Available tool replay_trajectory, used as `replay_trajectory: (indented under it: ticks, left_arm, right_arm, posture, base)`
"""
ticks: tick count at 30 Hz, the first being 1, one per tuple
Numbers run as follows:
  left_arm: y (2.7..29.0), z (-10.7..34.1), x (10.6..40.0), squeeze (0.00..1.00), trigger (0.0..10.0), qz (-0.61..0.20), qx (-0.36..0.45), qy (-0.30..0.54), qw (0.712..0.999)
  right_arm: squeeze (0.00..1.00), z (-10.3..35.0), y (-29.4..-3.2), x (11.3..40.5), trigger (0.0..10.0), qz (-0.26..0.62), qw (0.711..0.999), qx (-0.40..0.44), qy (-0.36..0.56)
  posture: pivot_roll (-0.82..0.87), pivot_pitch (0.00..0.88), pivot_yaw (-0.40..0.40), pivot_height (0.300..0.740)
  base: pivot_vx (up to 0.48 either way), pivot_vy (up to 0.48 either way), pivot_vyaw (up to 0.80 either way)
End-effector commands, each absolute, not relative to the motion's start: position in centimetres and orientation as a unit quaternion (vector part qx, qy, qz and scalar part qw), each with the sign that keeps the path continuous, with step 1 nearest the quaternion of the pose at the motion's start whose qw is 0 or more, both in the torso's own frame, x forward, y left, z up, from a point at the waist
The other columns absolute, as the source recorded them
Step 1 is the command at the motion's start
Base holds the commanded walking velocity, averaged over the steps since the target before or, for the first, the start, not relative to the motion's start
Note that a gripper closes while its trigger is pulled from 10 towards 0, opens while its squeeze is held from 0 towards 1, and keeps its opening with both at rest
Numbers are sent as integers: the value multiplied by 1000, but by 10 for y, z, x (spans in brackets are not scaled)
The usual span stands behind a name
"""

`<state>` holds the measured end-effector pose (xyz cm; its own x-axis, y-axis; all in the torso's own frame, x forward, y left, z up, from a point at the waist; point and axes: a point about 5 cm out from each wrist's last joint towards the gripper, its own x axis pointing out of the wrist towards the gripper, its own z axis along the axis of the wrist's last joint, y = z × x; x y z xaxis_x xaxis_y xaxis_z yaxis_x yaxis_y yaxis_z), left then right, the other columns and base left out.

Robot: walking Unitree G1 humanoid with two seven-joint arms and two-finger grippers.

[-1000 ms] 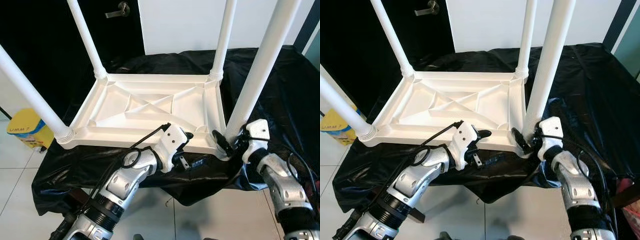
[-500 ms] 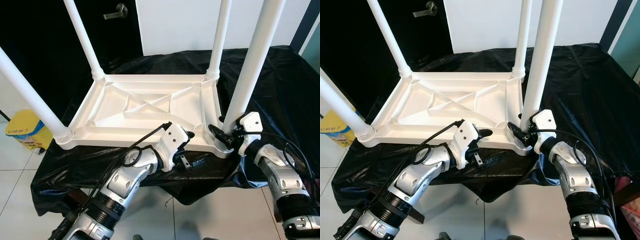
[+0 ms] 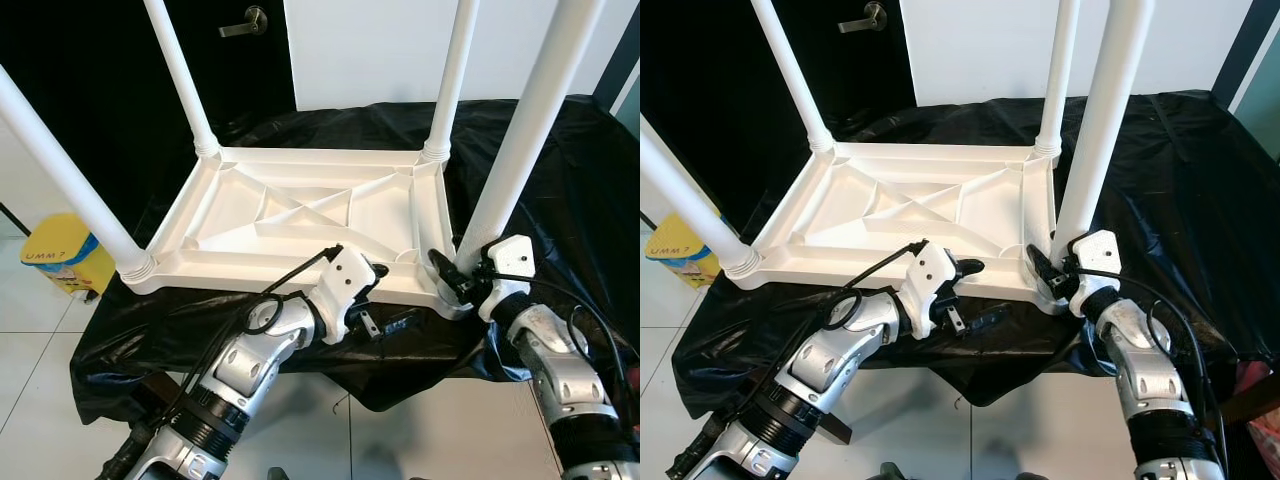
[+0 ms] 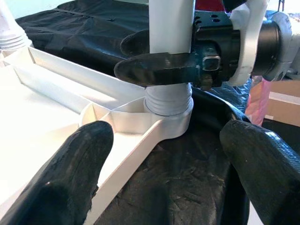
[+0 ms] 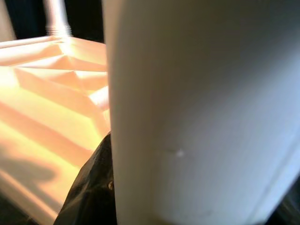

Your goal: Building children table

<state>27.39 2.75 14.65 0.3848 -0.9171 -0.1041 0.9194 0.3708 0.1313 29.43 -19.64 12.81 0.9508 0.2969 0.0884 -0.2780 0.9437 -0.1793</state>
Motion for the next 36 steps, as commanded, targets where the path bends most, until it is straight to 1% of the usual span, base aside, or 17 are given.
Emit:
replay_trajectory:
  ticks: [1, 3, 4, 7, 9, 15, 18, 22, 30, 31, 32, 33, 36]
  left_arm:
    - [26, 143, 270, 0, 10000, -580, 91, 12, 809]
    - [25, 143, 270, 0, 10000, -582, 92, 13, 808]
    - [25, 143, 270, 0, 10000, -582, 92, 13, 808]
    - [26, 143, 270, 0, 10000, -584, 94, 13, 806]
    - [25, 142, 269, 0, 10000, -585, 95, 14, 805]
    - [25, 140, 268, 0, 10000, -585, 95, 16, 805]
    - [25, 140, 268, 0, 10000, -585, 94, 17, 806]
    - [25, 140, 267, 0, 10000, -585, 92, 17, 806]
    - [25, 141, 268, 0, 10000, -586, 91, 16, 805]
    - [25, 141, 268, 0, 10000, -585, 90, 16, 806]
    - [25, 141, 268, 0, 10000, -585, 90, 16, 806]
    - [25, 140, 267, 0, 10000, -585, 89, 17, 806]
    - [25, 139, 264, 0, 10000, -586, 86, 19, 806]
  right_arm:
    - [0, 114, -209, 289, 10000, 93, 991, -96, -19]
    - [0, 113, -206, 287, 10000, 58, 994, -92, -21]
    - [0, 113, -206, 287, 10000, 58, 994, -92, -21]
    - [0, 110, -201, 284, 10000, -3, 997, -79, -18]
    - [0, 107, -192, 281, 10000, -23, 997, -66, -10]
    - [0, 103, -166, 276, 10000, -52, 998, -33, -5]
    - [0, 103, -159, 275, 10000, -72, 997, -20, -3]
    - [0, 105, -154, 274, 10000, -93, 996, -14, -6]
    - [0, 109, -153, 273, 10000, -94, 995, -9, -11]
    - [122, 108, -152, 273, 10000, -91, 996, -8, -8]
    - [122, 108, -152, 273, 10000, -91, 996, -8, -8]
    - [1000, 109, -151, 272, 10000, -83, 996, -5, -8]
    - [1000, 112, -148, 271, 10000, -71, 997, 3, -17]
  posture:
    - [-175, 0, 45, 740]
    - [-176, 0, 48, 740]
    - [-176, 0, 48, 740]
    - [-179, 0, 52, 740]
    - [-179, 0, 49, 740]
    - [-176, 0, 45, 740]
    - [-176, 1, 46, 740]
    - [-178, 4, 48, 740]
    - [-184, 18, 54, 740]
    - [-186, 22, 55, 740]
    - [-186, 22, 55, 740]
    - [-187, 25, 55, 740]
    - [-188, 32, 57, 740]
  base:
    - [0, 0, 0]
    - [0, 0, 0]
    - [0, 0, 0]
    - [0, 0, 0]
    - [0, 0, 0]
    - [0, 0, 0]
    - [0, 0, 0]
    - [0, 0, 0]
    - [0, 0, 0]
    - [0, 0, 0]
    - [0, 0, 0]
    - [0, 0, 0]
    - [0, 0, 0]
